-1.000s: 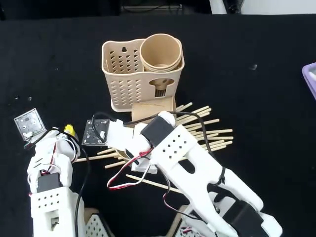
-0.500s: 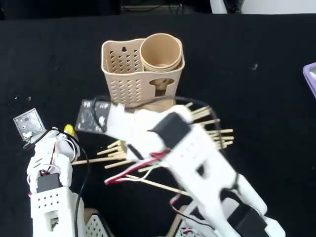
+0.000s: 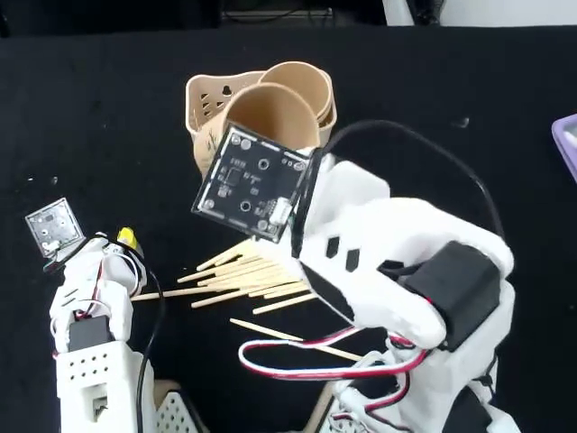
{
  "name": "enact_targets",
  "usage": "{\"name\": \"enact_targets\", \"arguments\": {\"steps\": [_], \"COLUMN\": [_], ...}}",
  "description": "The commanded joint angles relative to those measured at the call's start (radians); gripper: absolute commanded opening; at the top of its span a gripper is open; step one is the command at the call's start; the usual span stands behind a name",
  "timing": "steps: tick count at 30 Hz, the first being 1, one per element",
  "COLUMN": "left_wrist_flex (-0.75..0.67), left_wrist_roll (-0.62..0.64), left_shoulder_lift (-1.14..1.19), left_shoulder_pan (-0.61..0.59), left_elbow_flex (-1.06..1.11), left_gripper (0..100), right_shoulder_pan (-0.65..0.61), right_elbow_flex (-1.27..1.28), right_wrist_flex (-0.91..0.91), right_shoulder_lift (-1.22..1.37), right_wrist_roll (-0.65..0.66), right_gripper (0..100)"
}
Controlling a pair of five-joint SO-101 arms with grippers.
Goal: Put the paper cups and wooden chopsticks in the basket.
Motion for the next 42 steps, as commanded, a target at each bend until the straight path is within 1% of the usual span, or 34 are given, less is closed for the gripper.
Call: {"name": "enact_targets", "arguments": {"steps": [1, 3, 9, 15, 19, 26, 31, 42], "left_wrist_flex": [-0.023, -0.023, -0.023, -0.02, -0.021, -0.023, -0.023, -0.023], "left_wrist_roll": [0.006, 0.006, 0.006, 0.006, 0.006, 0.006, 0.006, 0.006], "left_shoulder_lift": [-0.014, -0.014, -0.014, -0.014, -0.014, -0.014, -0.014, -0.014], "left_shoulder_pan": [-0.001, -0.002, -0.004, -0.005, -0.005, -0.005, -0.005, -0.005], "left_elbow_flex": [-0.007, -0.007, -0.007, -0.005, -0.005, -0.005, -0.005, -0.005], "left_gripper": [14, 14, 14, 14, 14, 14, 14, 14], "right_shoulder_pan": [0.1, 0.157, 0.264, 0.282, 0.278, 0.33, 0.325, 0.331], "right_elbow_flex": [-0.042, -0.041, 0.007, 0.041, 0.041, 0.101, 0.157, 0.159], "right_wrist_flex": [-0.08, -0.109, -0.206, -0.282, -0.282, -0.288, -0.29, -0.29], "right_shoulder_lift": [-0.025, -0.024, 0.013, 0.042, 0.036, 0.035, 0.035, 0.033], "right_wrist_roll": [-0.006, -0.006, -0.014, -0.172, -0.244, -0.25, -0.252, -0.252], "right_gripper": [1.1, 1.1, 1.1, 1.1, 1.1, 1.1, 1.1, 1.1]}}
